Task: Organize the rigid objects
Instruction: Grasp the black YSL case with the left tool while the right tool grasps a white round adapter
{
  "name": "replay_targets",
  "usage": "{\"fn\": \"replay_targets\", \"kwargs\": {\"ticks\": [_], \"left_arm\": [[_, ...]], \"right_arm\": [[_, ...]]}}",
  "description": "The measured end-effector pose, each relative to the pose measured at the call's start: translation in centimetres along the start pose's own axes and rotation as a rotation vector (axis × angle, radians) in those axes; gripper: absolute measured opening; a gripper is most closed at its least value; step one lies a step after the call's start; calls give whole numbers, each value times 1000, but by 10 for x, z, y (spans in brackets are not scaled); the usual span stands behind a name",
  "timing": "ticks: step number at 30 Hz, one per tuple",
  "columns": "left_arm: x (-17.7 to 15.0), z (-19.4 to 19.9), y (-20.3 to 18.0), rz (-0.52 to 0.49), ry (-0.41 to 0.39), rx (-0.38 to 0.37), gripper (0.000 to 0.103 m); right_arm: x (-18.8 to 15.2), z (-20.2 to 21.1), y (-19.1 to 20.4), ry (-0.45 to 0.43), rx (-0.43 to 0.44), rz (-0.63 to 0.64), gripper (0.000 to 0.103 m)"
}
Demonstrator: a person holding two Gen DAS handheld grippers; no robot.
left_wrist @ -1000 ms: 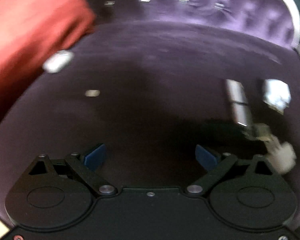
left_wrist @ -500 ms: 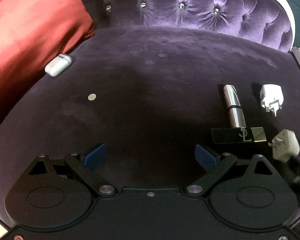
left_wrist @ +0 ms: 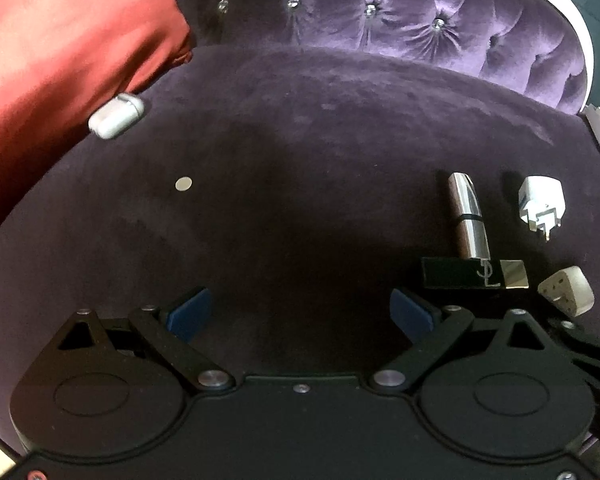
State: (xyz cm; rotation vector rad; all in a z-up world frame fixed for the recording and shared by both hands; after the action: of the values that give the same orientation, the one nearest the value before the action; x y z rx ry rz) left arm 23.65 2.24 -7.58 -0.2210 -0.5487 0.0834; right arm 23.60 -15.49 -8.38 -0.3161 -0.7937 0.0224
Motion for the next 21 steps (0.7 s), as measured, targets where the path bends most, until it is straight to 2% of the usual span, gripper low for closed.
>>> {"fn": "replay_targets", "kwargs": {"ticks": [1,2,3,4,7,10,14,21], "left_arm": [[0,0,1,7,3,-7,93],[0,-1,2,10,4,-10,93],[0,-1,2,10,4,-12,93],[0,0,2,7,4,-15,93],[-1,1,0,-2,15,-41,93],[0,6,-9,-9,26,-86,94],[-1,10,-32,-57,17,-93,97],[2,-1,-69,-88,18,-118,97]], "right_arm": [[1,-4,2,0,6,7,76],[2,-8,3,9,16,11,60],[3,-12,3,27,23,10,51],[4,-18,3,56,41,6,46],[3,-18,-4,70,46,-21,46],[0,-16,-14,69,-20,-38,46],[-2,-20,-32,116,-46,-98,46],[-3,-20,-52,130,-75,-145,45]]}}
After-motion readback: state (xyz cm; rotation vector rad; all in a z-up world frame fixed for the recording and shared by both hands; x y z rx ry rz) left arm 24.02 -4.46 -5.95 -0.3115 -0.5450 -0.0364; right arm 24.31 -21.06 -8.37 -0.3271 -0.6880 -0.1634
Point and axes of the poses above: each gripper's, at about its wrist camera, not at the fingertips, and z roughly against the way its jaws point, y to its left, x to its top, the point moved 2 cm from there along -z, roughly the way its jaws point, and after that the axes turned 10 degrees about -x, right-handed, at the moved point
